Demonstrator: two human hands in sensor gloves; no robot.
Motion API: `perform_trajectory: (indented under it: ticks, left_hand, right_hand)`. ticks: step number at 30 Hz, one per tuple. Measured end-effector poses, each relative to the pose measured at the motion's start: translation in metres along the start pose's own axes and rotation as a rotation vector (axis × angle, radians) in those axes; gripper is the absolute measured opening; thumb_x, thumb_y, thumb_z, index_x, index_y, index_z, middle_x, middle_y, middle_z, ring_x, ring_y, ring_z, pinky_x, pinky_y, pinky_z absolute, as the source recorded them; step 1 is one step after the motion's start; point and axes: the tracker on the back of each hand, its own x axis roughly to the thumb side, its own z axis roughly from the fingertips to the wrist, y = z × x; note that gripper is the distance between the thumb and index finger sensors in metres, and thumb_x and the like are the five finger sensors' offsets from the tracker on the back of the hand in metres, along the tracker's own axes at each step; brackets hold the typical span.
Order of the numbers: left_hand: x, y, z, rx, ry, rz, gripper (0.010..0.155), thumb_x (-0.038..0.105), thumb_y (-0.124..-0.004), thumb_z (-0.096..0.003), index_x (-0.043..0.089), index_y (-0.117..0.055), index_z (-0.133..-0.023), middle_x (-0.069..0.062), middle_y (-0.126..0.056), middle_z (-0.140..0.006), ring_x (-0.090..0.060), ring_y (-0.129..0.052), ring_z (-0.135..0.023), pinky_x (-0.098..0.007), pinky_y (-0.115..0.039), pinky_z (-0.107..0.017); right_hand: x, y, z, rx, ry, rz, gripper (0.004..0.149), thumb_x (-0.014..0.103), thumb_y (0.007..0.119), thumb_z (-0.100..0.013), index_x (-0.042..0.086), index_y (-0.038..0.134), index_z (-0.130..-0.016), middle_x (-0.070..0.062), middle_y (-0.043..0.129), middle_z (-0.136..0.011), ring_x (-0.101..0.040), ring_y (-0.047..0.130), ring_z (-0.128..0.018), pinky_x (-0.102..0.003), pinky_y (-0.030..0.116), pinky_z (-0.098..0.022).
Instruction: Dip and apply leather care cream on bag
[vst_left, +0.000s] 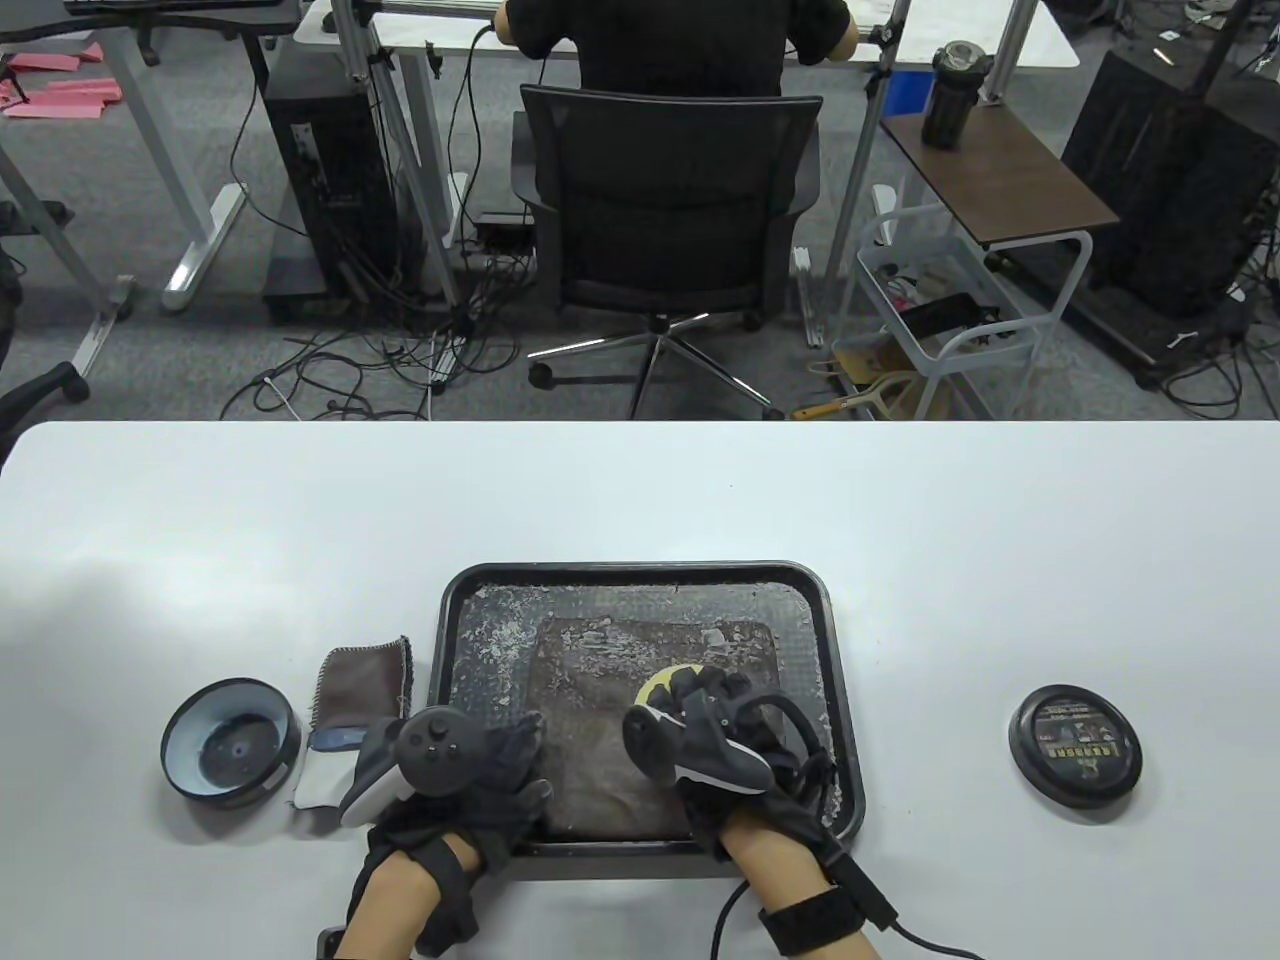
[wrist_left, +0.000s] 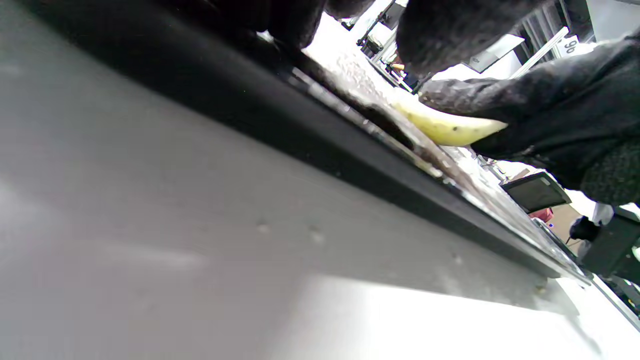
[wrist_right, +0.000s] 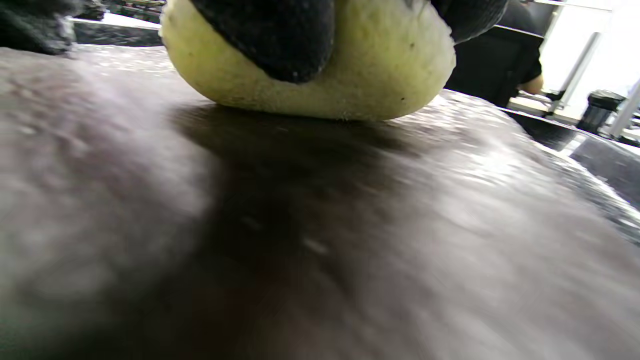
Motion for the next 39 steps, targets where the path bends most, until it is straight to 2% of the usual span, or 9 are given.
perform_trajectory:
  ticks: [7, 12, 16, 21, 25, 31, 39]
  left_hand:
    - [0.0, 0.0, 0.0, 0.002, 0.004, -0.004, 0.079, 0.04, -0.076, -0.0533, 0.012, -0.03, -0.111, -0.016, -0.054, -0.105, -0.042, -0.05, -0.1, -0.056, -0.044, -0.071]
    - [0.0, 0.0, 0.0, 0.001, 0.006, -0.004, 0.08, 0.039, -0.077, -0.0531, 0.011, -0.028, -0.11, -0.017, -0.053, -0.105, -0.041, -0.05, -0.1, -0.055, -0.044, -0.072]
    - [0.0, 0.0, 0.0, -0.002, 0.008, -0.012, 0.08, 0.039, -0.076, -0.0532, 0.01, -0.028, -0.11, -0.017, -0.052, -0.105, -0.041, -0.05, -0.1, -0.055, -0.044, -0.072]
    - [0.001, 0.001, 0.001, -0.004, 0.016, -0.063, 0.077, 0.039, -0.076, -0.0534, 0.011, -0.032, -0.11, -0.014, -0.055, -0.105, -0.038, -0.053, -0.101, -0.054, -0.047, -0.072]
    - [0.002, 0.002, 0.0, 0.003, 0.028, -0.09, 0.067, 0.039, -0.076, -0.0532, 0.015, -0.051, -0.111, -0.014, -0.059, -0.104, -0.037, -0.056, -0.1, -0.054, -0.049, -0.071]
    - [0.003, 0.002, 0.0, -0.004, 0.032, -0.108, 0.06, 0.039, -0.076, -0.0531, 0.017, -0.065, -0.107, -0.012, -0.061, -0.103, -0.037, -0.056, -0.1, -0.054, -0.05, -0.071]
    - [0.004, 0.001, 0.0, -0.013, 0.032, -0.117, 0.058, 0.04, -0.076, -0.0531, 0.017, -0.069, -0.106, -0.01, -0.061, -0.103, -0.038, -0.054, -0.1, -0.054, -0.049, -0.071]
  right_hand:
    - [0.054, -0.008, -0.014, -0.006, -0.112, 0.042, 0.053, 0.015, 0.083, -0.04, 0.028, 0.077, -0.091, -0.009, 0.077, -0.1, -0.038, 0.076, -0.09, -0.055, 0.063, -0.064]
    - [0.081, -0.013, -0.019, -0.025, -0.156, 0.041, 0.053, 0.014, 0.083, -0.04, 0.026, 0.078, -0.091, -0.01, 0.077, -0.101, -0.039, 0.075, -0.09, -0.055, 0.063, -0.064]
    - [0.086, -0.013, -0.019, -0.028, -0.164, 0.108, 0.052, 0.014, 0.082, -0.041, 0.026, 0.078, -0.091, -0.009, 0.077, -0.101, -0.038, 0.075, -0.091, -0.055, 0.062, -0.064]
    - [0.063, -0.009, -0.01, 0.011, -0.132, 0.055, 0.053, 0.015, 0.083, -0.041, 0.029, 0.075, -0.091, -0.007, 0.076, -0.101, -0.036, 0.076, -0.092, -0.054, 0.063, -0.064]
    - [0.031, -0.003, 0.004, 0.035, -0.085, 0.033, 0.052, 0.015, 0.083, -0.041, 0.031, 0.076, -0.09, -0.005, 0.075, -0.101, -0.035, 0.075, -0.092, -0.055, 0.063, -0.064]
    - [-0.009, 0.004, 0.026, 0.042, -0.028, 0.045, 0.052, 0.015, 0.083, -0.041, 0.032, 0.076, -0.09, -0.003, 0.074, -0.102, -0.034, 0.074, -0.093, -0.055, 0.063, -0.064]
    - [-0.057, 0.01, 0.054, 0.056, 0.069, 0.011, 0.052, 0.015, 0.083, -0.041, 0.032, 0.076, -0.09, -0.003, 0.074, -0.102, -0.035, 0.073, -0.093, -0.055, 0.063, -0.064]
